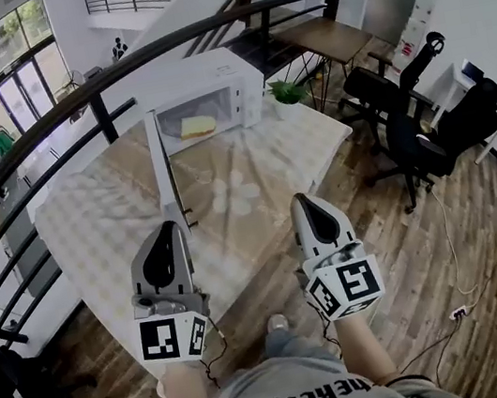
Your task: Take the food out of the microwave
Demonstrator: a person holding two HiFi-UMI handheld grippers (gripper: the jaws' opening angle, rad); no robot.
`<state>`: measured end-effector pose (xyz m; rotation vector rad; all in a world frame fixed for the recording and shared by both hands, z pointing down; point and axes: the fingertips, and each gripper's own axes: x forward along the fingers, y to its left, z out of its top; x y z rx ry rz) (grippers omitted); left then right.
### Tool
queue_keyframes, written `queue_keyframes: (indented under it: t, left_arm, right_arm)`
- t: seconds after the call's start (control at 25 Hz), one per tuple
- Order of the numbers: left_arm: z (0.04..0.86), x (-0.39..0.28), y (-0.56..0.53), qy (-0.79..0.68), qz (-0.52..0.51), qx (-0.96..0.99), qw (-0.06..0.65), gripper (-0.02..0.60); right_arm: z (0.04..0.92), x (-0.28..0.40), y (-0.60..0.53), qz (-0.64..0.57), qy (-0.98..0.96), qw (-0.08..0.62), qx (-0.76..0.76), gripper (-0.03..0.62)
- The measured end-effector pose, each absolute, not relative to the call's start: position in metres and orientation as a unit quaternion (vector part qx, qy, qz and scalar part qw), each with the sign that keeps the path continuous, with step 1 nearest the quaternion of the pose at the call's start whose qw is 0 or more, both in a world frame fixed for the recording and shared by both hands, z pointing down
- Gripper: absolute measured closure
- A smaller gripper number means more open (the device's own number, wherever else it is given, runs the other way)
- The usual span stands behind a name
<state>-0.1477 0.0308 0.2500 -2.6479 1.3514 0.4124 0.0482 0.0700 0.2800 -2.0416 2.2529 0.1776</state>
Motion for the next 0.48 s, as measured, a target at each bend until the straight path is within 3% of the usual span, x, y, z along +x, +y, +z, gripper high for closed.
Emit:
queue_keyframes:
  t: [0.48]
  left_arm:
    - [0.235,-0.06,-0.032,0.467,0.151,-0.866,0.092,0.566]
  right_arm:
    - [0.267,0.127,-0.001,0.082,0.764,0.052,-0.638,0.589]
